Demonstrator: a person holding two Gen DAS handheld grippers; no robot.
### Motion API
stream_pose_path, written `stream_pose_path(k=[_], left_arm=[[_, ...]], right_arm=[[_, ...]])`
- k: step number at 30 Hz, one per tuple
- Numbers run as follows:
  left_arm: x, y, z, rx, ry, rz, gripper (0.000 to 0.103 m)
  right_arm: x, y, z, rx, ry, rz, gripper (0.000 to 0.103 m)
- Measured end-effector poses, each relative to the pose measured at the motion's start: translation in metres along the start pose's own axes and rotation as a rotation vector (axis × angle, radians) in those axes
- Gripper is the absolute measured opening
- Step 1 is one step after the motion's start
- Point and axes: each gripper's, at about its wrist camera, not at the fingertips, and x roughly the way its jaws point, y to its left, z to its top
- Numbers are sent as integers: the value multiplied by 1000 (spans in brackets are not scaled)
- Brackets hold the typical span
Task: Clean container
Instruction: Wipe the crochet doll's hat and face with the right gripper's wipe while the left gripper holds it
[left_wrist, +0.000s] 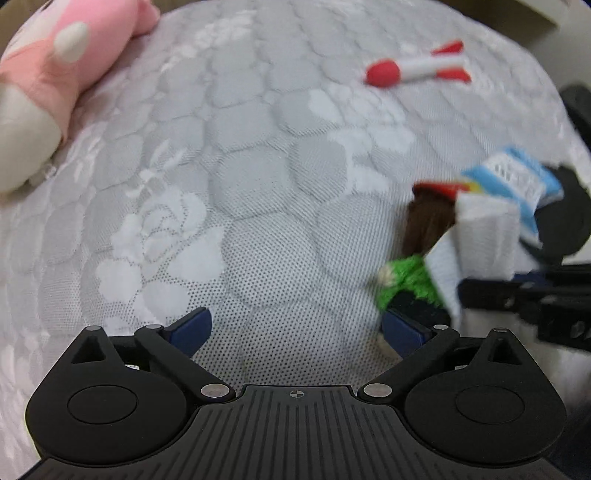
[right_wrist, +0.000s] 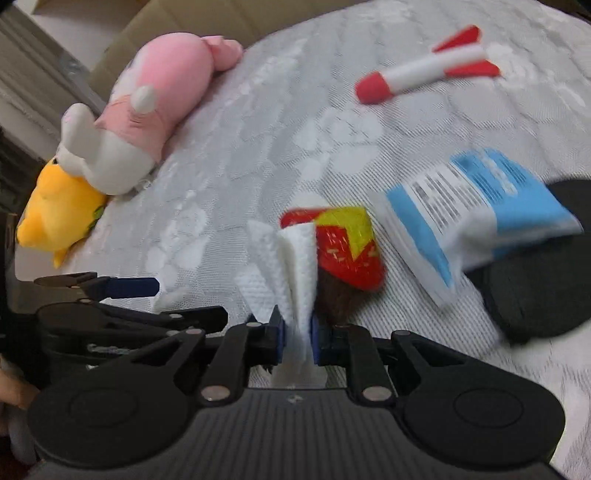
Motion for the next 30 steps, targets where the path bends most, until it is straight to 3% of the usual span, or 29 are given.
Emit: stream_pose_path(k=[6,11,13,16,18,27,30], left_arm=[[-8,-12,-1,89,-35,11,102],[-6,-11,-4,78,-24,7,102],[-7,-13,-6,79,-21,8,102],[-7,-14,-8,80,-13,11,102],[-4,-12,-7,71,-4,-5,102],[12,-6,-4,-57,74,-200,102],[13,-7,-2,-77,51,-233,102]], right_arm=[[-9,5,-8,-19,-31,-93,17],[-8,9,-20,5,32,53,17],[-5,13,-24,-23,35,2,17],[-11,10,-19,-52,-31,-134,17],[-19,4,-13,-32,-74,-168,17],[-11,4,18,-62,-31,-37,17],[-10,3,28,-68,-29,1,14]])
